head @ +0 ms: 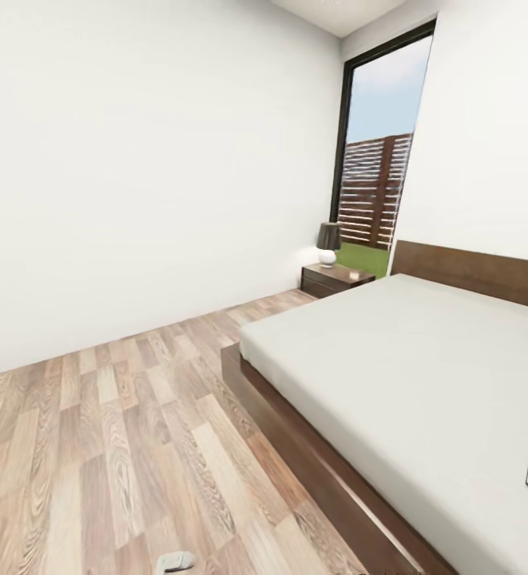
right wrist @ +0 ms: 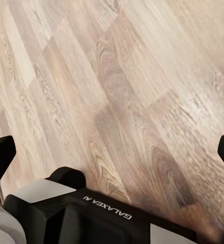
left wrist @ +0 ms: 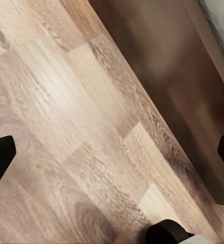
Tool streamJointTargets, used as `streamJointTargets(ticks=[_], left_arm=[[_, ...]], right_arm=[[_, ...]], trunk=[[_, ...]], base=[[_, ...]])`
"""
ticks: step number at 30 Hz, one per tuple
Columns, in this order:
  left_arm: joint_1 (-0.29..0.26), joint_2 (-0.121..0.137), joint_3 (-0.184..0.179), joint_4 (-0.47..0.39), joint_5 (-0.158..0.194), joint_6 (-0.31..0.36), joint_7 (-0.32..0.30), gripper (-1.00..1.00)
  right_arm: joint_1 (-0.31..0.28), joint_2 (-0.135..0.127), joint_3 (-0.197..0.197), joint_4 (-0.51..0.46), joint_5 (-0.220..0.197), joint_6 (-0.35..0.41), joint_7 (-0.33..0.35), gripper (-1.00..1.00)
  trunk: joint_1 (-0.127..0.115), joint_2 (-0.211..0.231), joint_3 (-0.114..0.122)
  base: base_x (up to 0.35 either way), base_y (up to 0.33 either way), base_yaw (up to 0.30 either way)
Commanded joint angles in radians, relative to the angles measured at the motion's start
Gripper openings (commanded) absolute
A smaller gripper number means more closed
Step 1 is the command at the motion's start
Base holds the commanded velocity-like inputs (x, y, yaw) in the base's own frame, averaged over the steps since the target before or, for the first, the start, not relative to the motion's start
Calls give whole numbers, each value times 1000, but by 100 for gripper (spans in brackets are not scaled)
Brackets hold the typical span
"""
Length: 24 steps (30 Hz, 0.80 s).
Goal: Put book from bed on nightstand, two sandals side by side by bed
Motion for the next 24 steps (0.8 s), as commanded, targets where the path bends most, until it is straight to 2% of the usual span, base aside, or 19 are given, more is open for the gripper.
streamJointTargets(ticks=[1,12,24], left_arm=[[-1,0,2,1,0,-4,-3,100],[-1,0,2,1,0,-4,-3,100],[-1,0,2,1,0,-4,-3,100]], right_arm=[[-2,0,0,3,-10,10,4,100],[-2,0,0,3,-10,10,4,100],[-2,0,0,3,-9,10,4,100]], trunk=[[0,-1,0],[0,-1,6],[0,-1,13]], base=[[1,0,-283],[22,4,-283],[262,41,-283]])
